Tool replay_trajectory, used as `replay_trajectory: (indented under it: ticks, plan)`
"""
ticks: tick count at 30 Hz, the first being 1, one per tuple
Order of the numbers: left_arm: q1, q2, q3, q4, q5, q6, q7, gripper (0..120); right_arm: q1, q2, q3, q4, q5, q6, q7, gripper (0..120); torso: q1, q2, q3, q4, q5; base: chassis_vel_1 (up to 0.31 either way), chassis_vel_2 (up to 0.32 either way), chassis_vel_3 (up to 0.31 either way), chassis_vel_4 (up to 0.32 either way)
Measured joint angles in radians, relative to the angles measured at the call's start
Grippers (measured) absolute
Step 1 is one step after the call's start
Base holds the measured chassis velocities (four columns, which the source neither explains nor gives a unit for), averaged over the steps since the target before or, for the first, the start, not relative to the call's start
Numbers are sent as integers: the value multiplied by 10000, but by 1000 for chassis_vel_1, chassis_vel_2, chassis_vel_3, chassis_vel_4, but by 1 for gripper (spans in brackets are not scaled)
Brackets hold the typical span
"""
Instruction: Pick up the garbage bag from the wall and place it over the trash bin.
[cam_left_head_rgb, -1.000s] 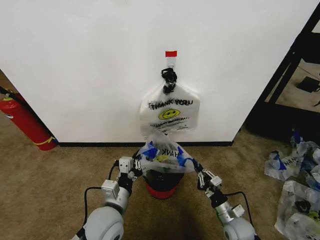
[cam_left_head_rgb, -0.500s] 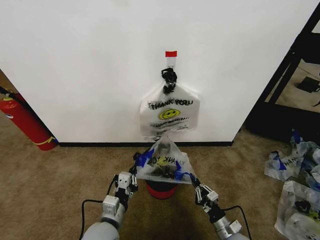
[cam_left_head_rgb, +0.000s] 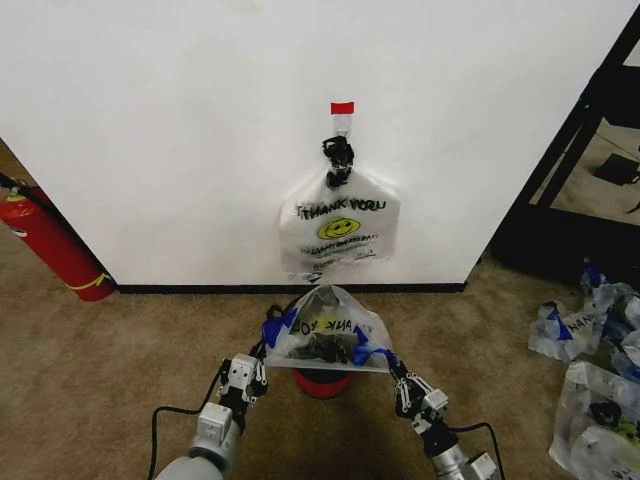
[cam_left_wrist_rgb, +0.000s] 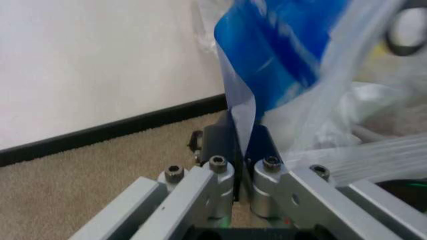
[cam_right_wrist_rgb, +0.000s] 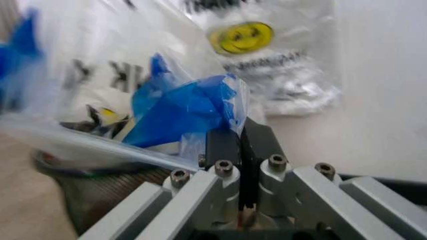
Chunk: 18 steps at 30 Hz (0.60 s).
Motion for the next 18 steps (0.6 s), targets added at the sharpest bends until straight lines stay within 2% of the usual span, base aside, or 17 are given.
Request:
replay_trajectory:
  ticks: [5,18]
  plan:
    - [-207,-49,141,488,185,34,0,0,331,295,-74,-849,-69,240,69,0,0,0,0,0,2,0,0,0,0]
    - [-420,-60,525,1017,670,235,-174,0,799,612,-116,-1836,-192,575,-322,0,0,0,0,1,1,0,0,0,0]
